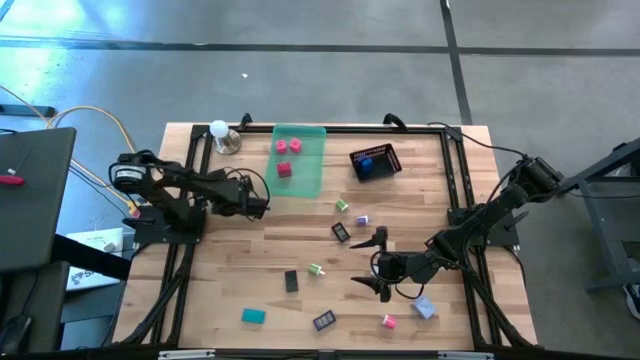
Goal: Pick & Place Office items
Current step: Put the red digital clock into the black bin
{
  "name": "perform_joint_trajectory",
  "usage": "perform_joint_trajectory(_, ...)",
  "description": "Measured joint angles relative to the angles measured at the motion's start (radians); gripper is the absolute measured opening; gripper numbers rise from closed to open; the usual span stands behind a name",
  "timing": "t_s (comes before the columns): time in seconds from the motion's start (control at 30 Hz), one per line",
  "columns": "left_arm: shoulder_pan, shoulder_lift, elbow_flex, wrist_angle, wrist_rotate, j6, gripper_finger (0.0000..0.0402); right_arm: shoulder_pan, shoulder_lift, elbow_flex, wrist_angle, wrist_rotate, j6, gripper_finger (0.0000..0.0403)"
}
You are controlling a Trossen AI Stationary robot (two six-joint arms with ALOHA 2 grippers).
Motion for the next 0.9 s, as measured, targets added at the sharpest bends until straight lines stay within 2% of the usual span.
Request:
perform_joint_trajectory(0.3,-0.207,-0.169,0.003,-0.033,-0.047,0.047,0.0155,0.0,0.0,0.0,0.001,0.0,0.002,0.0365)
perform_joint_trajectory(0.43,-0.326,-0.253,0.005,-0.007,-0.133,0.051,0.0155,0.0,0.0,0.0,0.005,0.0,0.003,0.0365)
perform_joint_trajectory(0.53,-0.407,-0.309,0.006,0.049,-0.215,0.113,0.0155,0.0,0.0,0.0,0.022,-0.003,0.007,0.0365)
perform_joint_trajectory(0.63,-0.47,-0.352,0.006,0.182,-0.285,0.288,0.0155,0.0,0.0,0.0,0.058,-0.05,0.012,0.0365)
perform_joint_trajectory(0.73,-0.519,-0.379,0.006,0.396,-0.323,0.579,0.0155,0.0,0.0,0.0,0.067,-0.122,0.057,0.0365)
perform_joint_trajectory(0.83,-0.555,-0.391,0.006,0.668,-0.313,0.939,0.0155,-0.001,0.0,0.0,0.084,-0.15,0.078,0.0365)
perform_joint_trajectory(0.9,-0.567,-0.393,0.006,0.858,-0.249,1.185,0.0155,-0.002,0.0,0.0,0.09,-0.152,0.081,0.0365)
